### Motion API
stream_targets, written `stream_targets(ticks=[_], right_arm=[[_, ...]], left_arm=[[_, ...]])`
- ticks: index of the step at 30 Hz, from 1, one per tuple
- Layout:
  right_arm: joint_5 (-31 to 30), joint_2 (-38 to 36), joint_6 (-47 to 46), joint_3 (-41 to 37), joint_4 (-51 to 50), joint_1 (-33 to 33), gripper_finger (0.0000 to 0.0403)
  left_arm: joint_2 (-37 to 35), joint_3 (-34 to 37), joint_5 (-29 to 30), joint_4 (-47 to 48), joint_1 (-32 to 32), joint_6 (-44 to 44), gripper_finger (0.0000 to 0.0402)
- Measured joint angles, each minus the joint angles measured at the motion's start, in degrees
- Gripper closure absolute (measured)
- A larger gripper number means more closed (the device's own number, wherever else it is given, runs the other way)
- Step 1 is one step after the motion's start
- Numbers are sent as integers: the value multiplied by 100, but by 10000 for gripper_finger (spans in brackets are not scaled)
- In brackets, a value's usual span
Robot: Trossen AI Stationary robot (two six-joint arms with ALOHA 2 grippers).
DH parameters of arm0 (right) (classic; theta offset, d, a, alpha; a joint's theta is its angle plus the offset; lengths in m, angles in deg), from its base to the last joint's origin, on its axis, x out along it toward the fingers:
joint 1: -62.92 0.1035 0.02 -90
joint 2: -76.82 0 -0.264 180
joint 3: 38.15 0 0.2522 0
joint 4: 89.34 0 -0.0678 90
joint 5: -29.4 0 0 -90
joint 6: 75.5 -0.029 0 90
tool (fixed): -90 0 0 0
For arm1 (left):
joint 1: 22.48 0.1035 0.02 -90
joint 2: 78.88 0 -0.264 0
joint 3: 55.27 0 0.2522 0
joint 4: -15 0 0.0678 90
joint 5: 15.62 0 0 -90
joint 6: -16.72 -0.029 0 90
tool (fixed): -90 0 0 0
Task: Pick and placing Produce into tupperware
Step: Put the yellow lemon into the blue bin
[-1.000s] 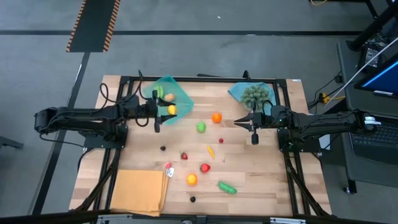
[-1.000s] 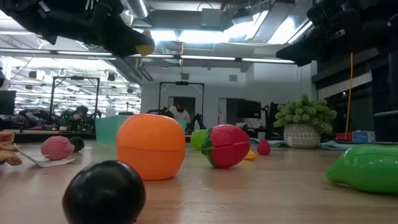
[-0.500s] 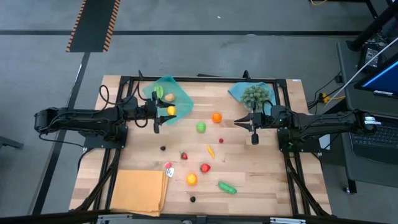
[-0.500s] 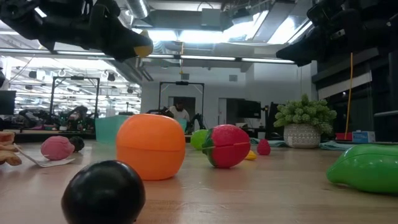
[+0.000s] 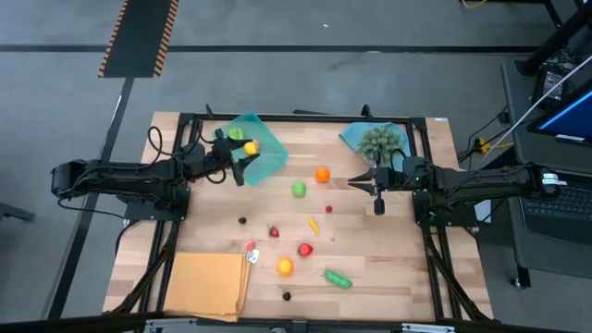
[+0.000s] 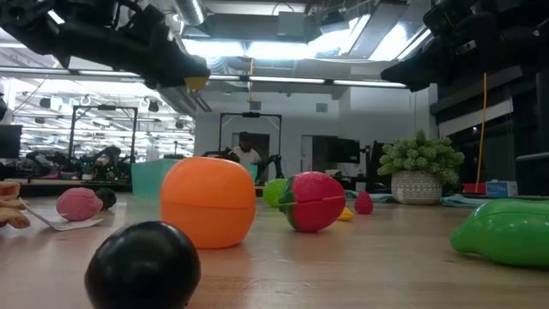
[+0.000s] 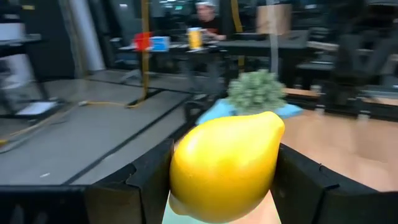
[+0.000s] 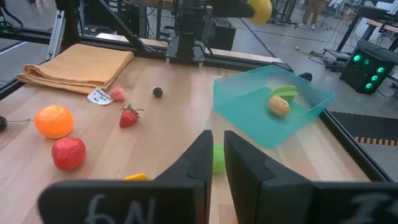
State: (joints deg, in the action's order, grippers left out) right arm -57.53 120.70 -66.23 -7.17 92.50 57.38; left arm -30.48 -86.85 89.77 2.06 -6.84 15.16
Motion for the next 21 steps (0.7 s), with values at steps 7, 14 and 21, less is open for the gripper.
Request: stream_targets(ticks=[7,14,21], right_arm=[[0,0,1,0,0,-2,360],[0,0,8,0,0,-1,360],[-2,0,25,0,0,-1,360]], left_arm=[[0,0,652,15,0,-2,185],[84,0,660,64,228,2,185],[608,-2,332,-128,856,119,185]])
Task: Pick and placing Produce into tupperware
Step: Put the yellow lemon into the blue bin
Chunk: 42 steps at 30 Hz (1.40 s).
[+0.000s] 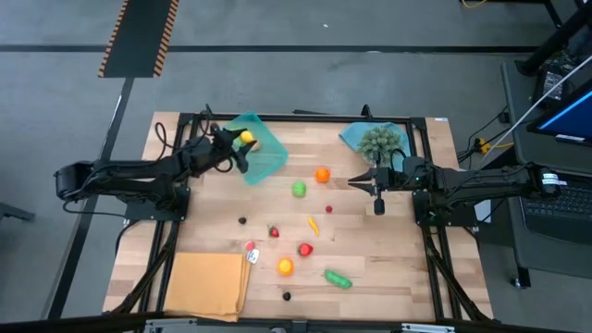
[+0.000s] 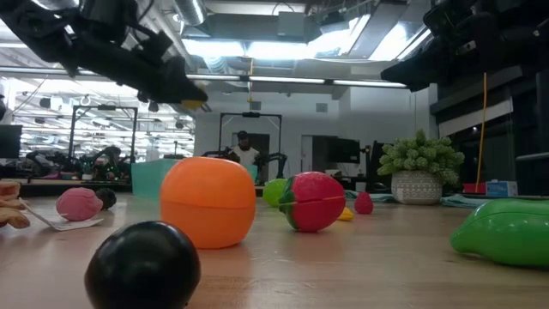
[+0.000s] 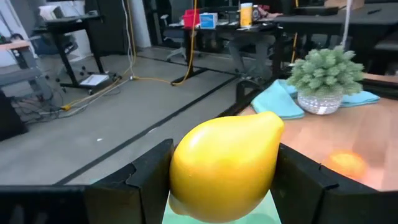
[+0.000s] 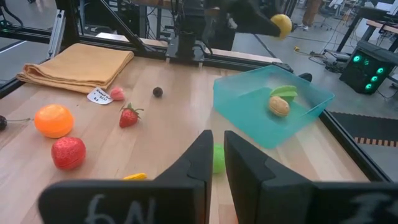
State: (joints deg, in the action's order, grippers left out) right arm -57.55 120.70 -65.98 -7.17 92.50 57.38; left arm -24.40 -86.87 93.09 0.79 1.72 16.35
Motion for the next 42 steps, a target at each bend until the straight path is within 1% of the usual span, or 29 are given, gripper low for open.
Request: stream_targets(ticks=[8,15,17,20,23,28,29,31,34,38,42], right_arm=[[0,0,0,0,2,-3,360],[-2,0,0,0,2,-4,360],[-2,0,0,0,2,-4,360],[-4,0,0,0,2,-4,360],[-4,0,0,0,2,-4,360],[-4,0,0,0,0,-6,360],[-7,0,-1,0,0,-6,360],[-6,0,-9,0,-9,-6,360],[-4,0,-13,0,-33,-6,360],[-5,0,-22,0,-42,-6,360],[-4,0,-22,0,-44,-6,360]], left_arm=[[709,0,-646,-856,666,1,185],[785,-1,-1049,-768,925,1,185],[778,-81,-1093,-570,951,3,185],[778,-482,-1095,260,968,-19,185],[810,-1068,-1098,1469,972,-154,185],[1080,-2005,-1130,3381,1094,-162,185],[1180,-2165,-1206,3675,1140,-163,185],[1428,-2449,-1546,4261,1243,-161,185],[1810,-2859,-1812,5032,1332,-185,185],[2249,-3349,-1824,5905,1348,-382,185],[2492,-3824,-1826,6403,1345,-518,185]])
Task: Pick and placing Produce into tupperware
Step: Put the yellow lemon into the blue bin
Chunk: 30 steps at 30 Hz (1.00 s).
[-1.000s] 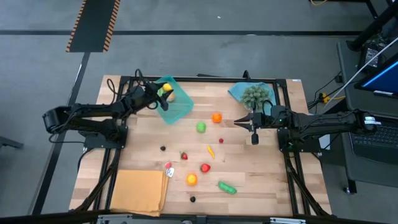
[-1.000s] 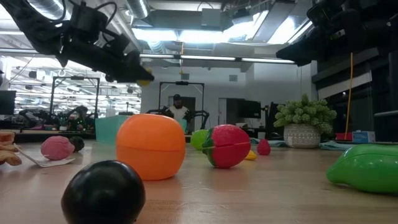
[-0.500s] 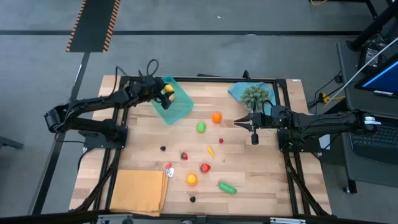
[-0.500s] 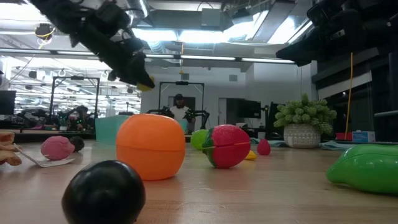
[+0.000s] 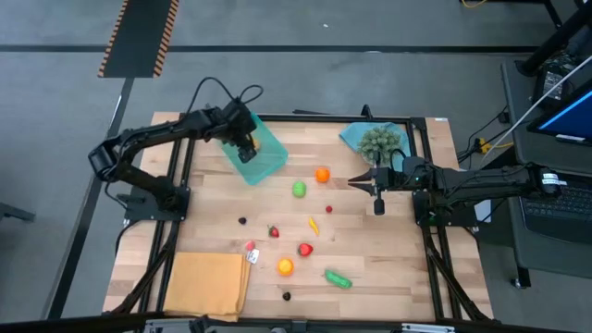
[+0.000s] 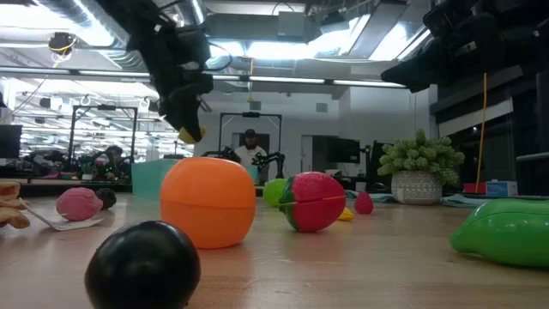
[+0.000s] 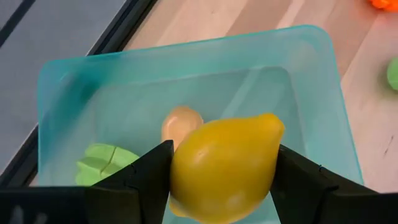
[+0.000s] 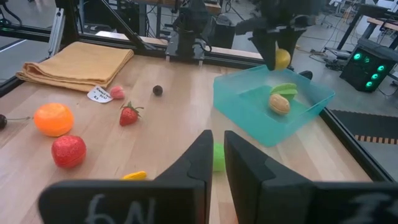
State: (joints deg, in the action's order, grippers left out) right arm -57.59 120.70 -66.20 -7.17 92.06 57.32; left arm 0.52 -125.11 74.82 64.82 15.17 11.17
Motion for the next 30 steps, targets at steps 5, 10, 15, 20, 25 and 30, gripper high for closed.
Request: stream_targets(ticks=[5,10,15,20,25,30], right_arm=[[0,0,-2,0,-17,0,360],[0,0,-2,0,-48,0,360],[0,0,-2,0,-48,0,360],[0,0,-20,0,-48,0,360],[0,0,-22,0,-48,0,360],[0,0,-22,0,-68,0,360]], left_arm=[[95,-314,2,227,0,-31,185],[100,-318,3,395,0,-67,185],[100,-316,4,504,0,-69,185],[100,-314,4,518,-4,-69,185],[100,-312,4,558,-5,-68,185],[100,-312,4,554,-7,-54,185]])
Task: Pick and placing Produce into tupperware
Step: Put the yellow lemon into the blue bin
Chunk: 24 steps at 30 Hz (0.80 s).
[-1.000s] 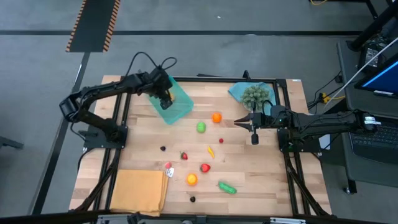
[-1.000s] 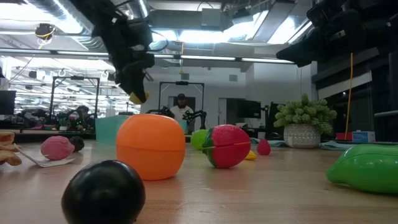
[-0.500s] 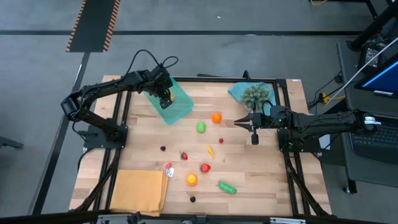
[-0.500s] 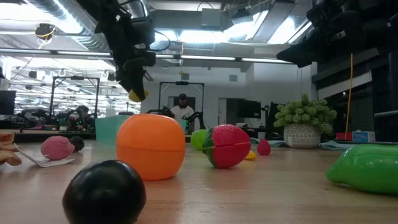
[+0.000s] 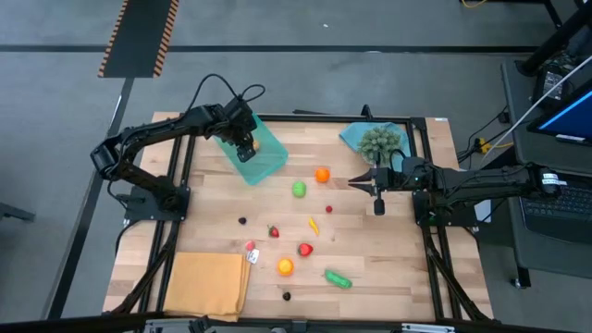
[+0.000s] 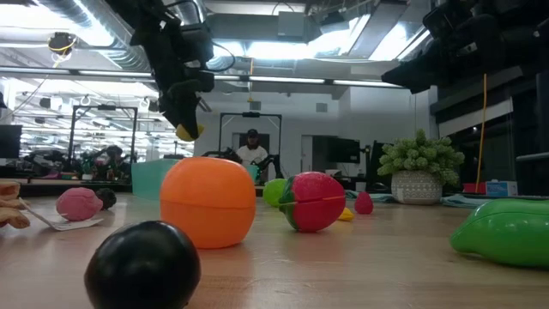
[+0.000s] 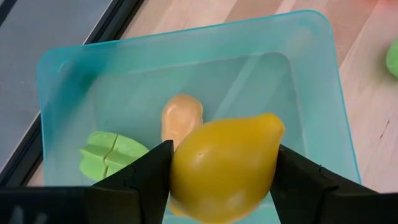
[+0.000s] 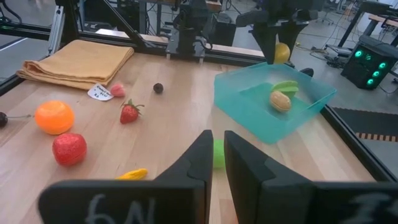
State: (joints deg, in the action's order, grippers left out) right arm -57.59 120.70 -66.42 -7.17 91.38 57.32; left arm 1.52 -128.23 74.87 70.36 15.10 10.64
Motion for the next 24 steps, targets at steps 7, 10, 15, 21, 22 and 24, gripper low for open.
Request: stream_targets(ticks=[7,10,15,21,22,24], right_arm=[[0,0,0,0,-56,0,360],[0,0,0,0,-66,0,360],[0,0,4,0,-67,0,360],[0,0,7,0,-69,0,360],[0,0,7,0,-69,0,360],[0,0,9,0,-69,0,360]], left_arm=[[141,9,4,-3,-49,146,185],[366,9,5,-30,-122,148,185],[861,10,4,-78,-240,145,185],[1399,11,2,-313,-376,144,185],[1466,11,2,-350,-391,144,185],[1587,11,-14,-447,-414,146,185]])
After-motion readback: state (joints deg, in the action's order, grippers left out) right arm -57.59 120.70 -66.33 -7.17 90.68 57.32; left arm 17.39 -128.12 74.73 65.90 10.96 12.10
